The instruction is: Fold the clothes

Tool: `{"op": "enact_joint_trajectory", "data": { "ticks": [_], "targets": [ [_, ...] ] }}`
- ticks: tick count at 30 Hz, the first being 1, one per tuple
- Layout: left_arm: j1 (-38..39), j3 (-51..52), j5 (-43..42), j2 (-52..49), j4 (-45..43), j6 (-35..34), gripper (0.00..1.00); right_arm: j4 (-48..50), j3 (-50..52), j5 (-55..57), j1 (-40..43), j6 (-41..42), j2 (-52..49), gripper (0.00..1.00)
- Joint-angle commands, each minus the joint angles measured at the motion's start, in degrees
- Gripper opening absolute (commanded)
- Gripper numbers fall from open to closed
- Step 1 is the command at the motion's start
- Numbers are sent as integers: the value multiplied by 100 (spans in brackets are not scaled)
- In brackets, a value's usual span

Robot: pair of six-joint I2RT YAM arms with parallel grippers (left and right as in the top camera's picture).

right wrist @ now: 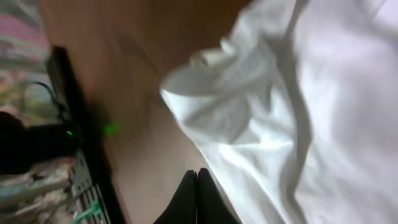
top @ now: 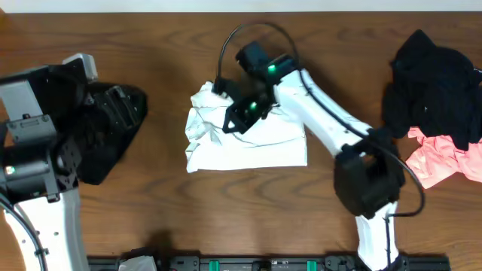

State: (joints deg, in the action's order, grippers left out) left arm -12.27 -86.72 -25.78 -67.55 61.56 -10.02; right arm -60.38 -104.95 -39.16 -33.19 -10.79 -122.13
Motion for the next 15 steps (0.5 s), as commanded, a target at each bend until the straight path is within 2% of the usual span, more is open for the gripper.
{"op": "enact_joint_trajectory", "data": {
  "ticks": [1, 6, 10, 12, 15],
  "targets": [
    [-15, -83, -59, -96, 13, 140, 64, 179, -26, -13, -85, 339, 26, 1],
    [-15, -83, -57, -103, 11, 140, 64, 789, -24, 122, -411, 949, -343, 1],
    [-17, -85, -59, -68, 59, 140, 64, 988, -24, 944, -800, 1539, -789, 1],
    [-20, -85, -59, -46, 90, 140, 64, 988, -24, 953, -966, 1567, -988, 1],
    [-20, -85, -57, -26, 98, 142, 64, 1005, -24, 269, -1220, 1191, -1182, 1]
  ]
}}
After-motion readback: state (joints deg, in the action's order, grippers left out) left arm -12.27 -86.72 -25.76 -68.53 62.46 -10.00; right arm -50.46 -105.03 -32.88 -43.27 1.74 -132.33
